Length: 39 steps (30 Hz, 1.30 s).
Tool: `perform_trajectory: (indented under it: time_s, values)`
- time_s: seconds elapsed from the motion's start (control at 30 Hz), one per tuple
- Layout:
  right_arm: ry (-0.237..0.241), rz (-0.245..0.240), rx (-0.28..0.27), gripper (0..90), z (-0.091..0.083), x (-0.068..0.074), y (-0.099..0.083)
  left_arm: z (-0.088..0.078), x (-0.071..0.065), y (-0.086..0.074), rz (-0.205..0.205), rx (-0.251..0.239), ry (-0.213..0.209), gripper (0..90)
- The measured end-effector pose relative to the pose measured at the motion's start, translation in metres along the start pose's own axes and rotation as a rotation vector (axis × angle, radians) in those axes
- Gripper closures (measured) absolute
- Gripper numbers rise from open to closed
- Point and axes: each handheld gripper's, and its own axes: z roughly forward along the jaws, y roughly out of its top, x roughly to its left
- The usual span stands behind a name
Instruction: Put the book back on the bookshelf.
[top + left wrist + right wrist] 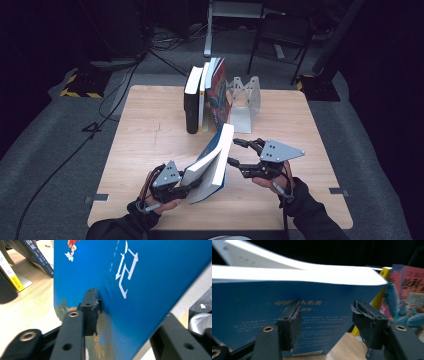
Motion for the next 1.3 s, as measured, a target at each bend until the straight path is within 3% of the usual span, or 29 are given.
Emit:
perform_trajectory:
  time_s: [0.13,0.2,0.3,0.37,0.4,0.57,0.63,0.83,0.9,1.03,1.17,1.23,1.3]
  values:
    - [0.025,0.019,-0.003,40.2,0.001,-0.002,0.0,0.004,0.011,-0.001,-0.019,-0.033,-0.081,68.3]
    - [0.032,0.026,-0.007,40.3,-0.001,-0.004,0.0,0.011,0.012,0.002,-0.001,-0.035,-0.115,68.6]
    - [0.018,0.023,-0.004,36.9,-0.004,-0.007,0.005,0.025,0.013,0.006,-0.017,-0.056,-0.174,69.5]
    - [0.007,0.011,0.015,36.2,-0.007,-0.007,0.007,0.033,0.011,0.012,0.02,-0.051,-0.169,69.8]
    - [-0.014,-0.005,0.026,38.9,-0.012,-0.008,0.008,0.037,0.011,0.014,0.021,-0.052,-0.175,69.8]
    - [-0.052,0.011,0.027,39.8,-0.022,-0.013,0.003,0.05,0.013,0.023,0.043,-0.048,-0.184,70.1]
    - [-0.089,0.006,0.027,41.5,-0.029,-0.015,0.001,0.059,0.014,0.028,0.049,-0.053,-0.186,70.1]
    - [-0.131,-0.002,0.036,39.2,-0.036,-0.018,-0.008,0.077,0.018,0.036,0.056,-0.065,-0.189,69.8]
    - [-0.144,-0.013,0.046,37.5,-0.035,-0.018,-0.012,0.078,0.02,0.036,0.05,-0.067,-0.204,68.8]
    - [-0.163,-0.019,0.064,36.8,-0.034,-0.016,-0.018,0.073,0.017,0.034,0.075,-0.058,-0.167,63.5]
    - [-0.187,0.003,0.07,36.0,-0.028,-0.017,-0.03,0.063,0.008,0.027,0.121,0.018,-0.103,62.2]
    - [-0.171,0.011,0.093,35.2,-0.024,-0.017,-0.036,0.059,0.003,0.02,0.138,0.062,-0.096,62.1]
    - [-0.169,0.007,0.105,35.0,-0.022,-0.016,-0.039,0.058,0.002,0.017,0.143,0.074,-0.093,60.1]
